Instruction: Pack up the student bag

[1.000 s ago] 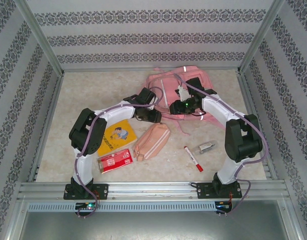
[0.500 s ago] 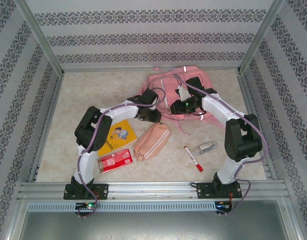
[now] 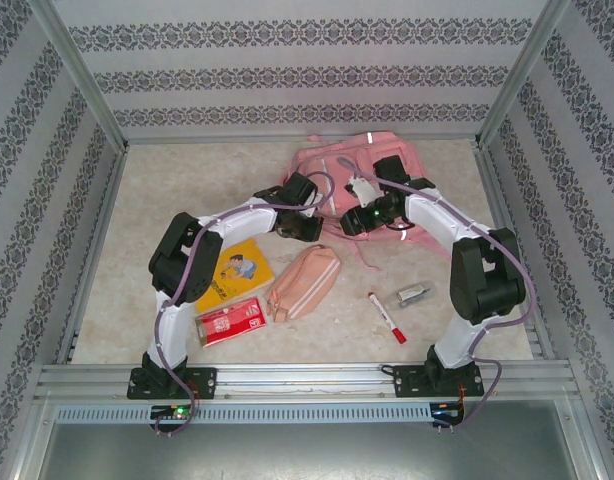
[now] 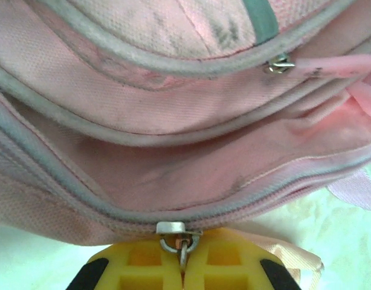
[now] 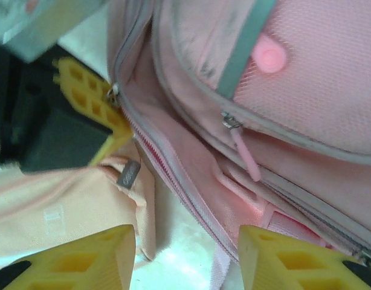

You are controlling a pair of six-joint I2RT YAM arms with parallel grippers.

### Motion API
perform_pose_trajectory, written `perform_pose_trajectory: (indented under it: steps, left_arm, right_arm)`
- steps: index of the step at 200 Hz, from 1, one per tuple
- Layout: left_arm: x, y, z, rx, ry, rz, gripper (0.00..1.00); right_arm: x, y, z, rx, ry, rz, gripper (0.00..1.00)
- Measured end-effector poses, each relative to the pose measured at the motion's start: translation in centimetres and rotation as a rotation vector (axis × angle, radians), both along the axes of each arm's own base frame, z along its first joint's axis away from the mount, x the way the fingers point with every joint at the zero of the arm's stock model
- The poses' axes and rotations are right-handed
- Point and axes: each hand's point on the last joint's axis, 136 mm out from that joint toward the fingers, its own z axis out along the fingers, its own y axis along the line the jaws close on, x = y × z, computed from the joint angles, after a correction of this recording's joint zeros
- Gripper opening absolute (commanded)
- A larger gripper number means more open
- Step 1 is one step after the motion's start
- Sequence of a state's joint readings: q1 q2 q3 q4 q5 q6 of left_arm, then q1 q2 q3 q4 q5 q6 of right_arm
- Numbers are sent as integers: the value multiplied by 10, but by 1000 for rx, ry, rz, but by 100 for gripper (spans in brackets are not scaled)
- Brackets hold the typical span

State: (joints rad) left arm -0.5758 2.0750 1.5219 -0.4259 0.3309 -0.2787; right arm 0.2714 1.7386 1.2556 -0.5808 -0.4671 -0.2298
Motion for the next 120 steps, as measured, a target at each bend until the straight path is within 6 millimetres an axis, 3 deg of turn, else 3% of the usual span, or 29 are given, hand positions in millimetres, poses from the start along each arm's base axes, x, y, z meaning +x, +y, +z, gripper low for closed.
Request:
perform_pose_trajectory:
  steps: [40,59,86,120]
  left_arm:
    - [-6,1,12,-80,8,-34,0]
    - [-6,1,15,-108,7,-42,0]
    - [-6,1,16,-130,9,-48,0]
    - [-8,2,16,-152,15,-55,0]
  right_arm:
    - [-23,10,-11,-74,-193,330,57]
    - [-24,18,-17,-108,-291,452,58]
    - [-7,23,-22,-182,-444,521,59]
    - [20,19,-35,-272,-564,502,52]
